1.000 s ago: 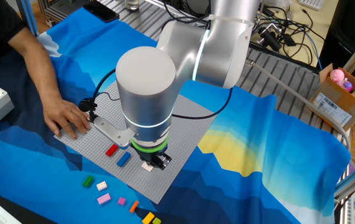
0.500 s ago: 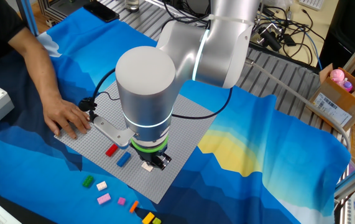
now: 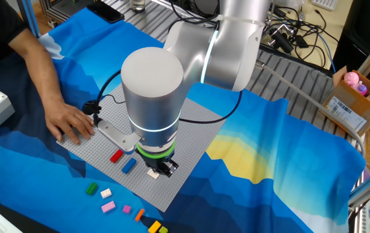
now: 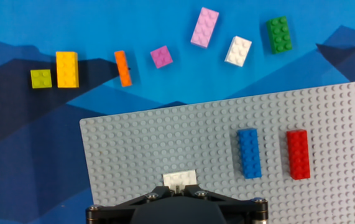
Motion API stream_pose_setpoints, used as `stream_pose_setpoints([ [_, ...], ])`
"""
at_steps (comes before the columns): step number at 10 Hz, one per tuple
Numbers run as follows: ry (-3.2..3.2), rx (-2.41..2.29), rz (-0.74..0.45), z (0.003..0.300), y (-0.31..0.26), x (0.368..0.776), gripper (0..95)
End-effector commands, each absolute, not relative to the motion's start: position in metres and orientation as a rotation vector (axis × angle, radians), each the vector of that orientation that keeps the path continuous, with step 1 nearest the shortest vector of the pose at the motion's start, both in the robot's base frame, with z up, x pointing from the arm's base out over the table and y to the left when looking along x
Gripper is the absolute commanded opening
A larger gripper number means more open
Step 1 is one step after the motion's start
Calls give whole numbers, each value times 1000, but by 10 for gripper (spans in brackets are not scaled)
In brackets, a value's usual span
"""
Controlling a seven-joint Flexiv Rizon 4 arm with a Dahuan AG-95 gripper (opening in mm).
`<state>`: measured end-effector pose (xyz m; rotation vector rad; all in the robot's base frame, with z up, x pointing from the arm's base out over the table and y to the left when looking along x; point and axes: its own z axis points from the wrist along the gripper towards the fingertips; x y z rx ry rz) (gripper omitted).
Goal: Stack small Lego blocks one on top of the other
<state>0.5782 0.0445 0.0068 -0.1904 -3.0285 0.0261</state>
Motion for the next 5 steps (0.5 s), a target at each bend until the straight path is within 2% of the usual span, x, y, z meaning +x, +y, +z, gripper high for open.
stream_pose_setpoints([
  [1,-3028,-189,28,-5,45,578,0],
  [5,-3009,-192,40,10,46,580,0],
])
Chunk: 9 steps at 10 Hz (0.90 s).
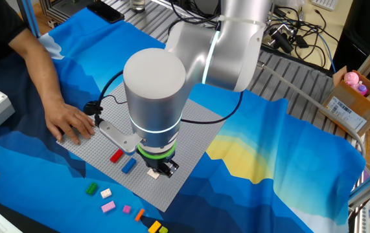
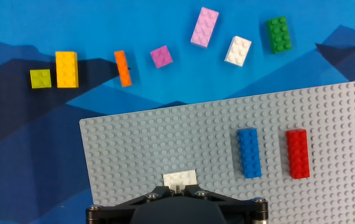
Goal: Stack small Lego blocks one on top of the other
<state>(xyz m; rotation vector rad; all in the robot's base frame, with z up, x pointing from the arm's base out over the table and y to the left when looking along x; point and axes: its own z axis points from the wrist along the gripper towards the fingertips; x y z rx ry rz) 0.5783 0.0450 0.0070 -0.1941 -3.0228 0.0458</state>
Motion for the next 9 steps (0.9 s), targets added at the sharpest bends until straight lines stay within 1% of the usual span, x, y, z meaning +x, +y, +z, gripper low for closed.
stream_pose_setpoints([
  [1,-3003,-192,43,16,46,579,0],
  [5,-3005,-194,44,15,46,577,0],
  [7,-3020,-193,36,1,46,581,0],
  [9,-3019,-191,28,-5,45,583,0],
])
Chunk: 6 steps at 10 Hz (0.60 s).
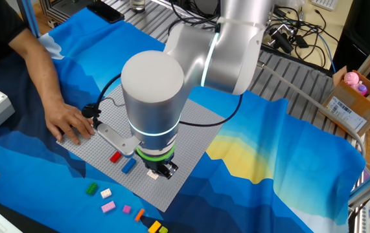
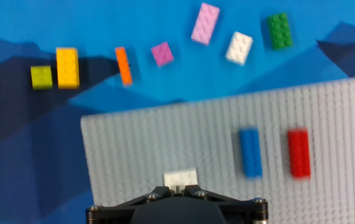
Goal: Stack small Lego blocks one on top of the other
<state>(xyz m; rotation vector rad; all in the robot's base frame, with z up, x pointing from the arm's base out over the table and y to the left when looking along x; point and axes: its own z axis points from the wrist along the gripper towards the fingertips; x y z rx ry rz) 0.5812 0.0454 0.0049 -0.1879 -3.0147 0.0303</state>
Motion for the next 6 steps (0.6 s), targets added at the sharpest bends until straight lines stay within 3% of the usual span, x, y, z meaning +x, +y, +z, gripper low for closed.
stream_pose_setpoints([
  [1,-3013,-193,30,-4,45,583,0],
  [6,-2980,-208,48,19,46,578,0],
])
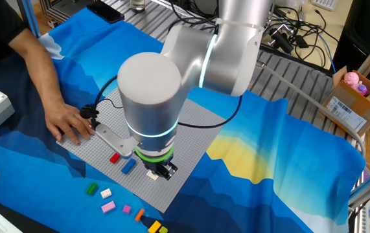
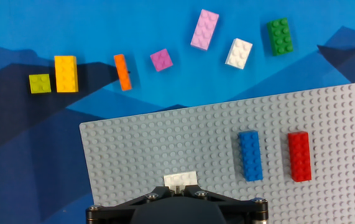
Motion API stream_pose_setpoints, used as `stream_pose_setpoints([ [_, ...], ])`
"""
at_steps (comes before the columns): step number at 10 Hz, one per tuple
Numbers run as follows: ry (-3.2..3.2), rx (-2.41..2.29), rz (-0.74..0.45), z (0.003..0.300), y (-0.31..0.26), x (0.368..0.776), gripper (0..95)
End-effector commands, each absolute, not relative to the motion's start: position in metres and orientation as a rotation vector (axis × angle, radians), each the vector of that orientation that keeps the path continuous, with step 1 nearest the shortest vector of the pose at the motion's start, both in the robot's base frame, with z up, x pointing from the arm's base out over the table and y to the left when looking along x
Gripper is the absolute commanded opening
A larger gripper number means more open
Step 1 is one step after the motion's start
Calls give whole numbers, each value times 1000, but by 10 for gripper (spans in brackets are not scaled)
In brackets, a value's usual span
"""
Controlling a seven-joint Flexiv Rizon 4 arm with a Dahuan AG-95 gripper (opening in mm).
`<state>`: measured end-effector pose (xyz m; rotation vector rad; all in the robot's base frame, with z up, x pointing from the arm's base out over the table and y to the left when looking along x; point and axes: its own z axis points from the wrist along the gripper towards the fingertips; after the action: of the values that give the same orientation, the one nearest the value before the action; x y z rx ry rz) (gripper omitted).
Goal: Stack small Lego blocks one on top of the other
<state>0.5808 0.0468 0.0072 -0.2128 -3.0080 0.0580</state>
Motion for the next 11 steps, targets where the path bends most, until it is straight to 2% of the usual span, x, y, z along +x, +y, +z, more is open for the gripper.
stream_pose_setpoints([
  [1,-2980,-214,52,21,46,573,0],
  [3,-2995,-213,61,14,44,562,0],
  [8,-3014,-207,75,2,44,568,0],
  [9,-2987,-205,78,12,45,578,190],
  [11,-2987,-208,95,20,44,594,190],
])
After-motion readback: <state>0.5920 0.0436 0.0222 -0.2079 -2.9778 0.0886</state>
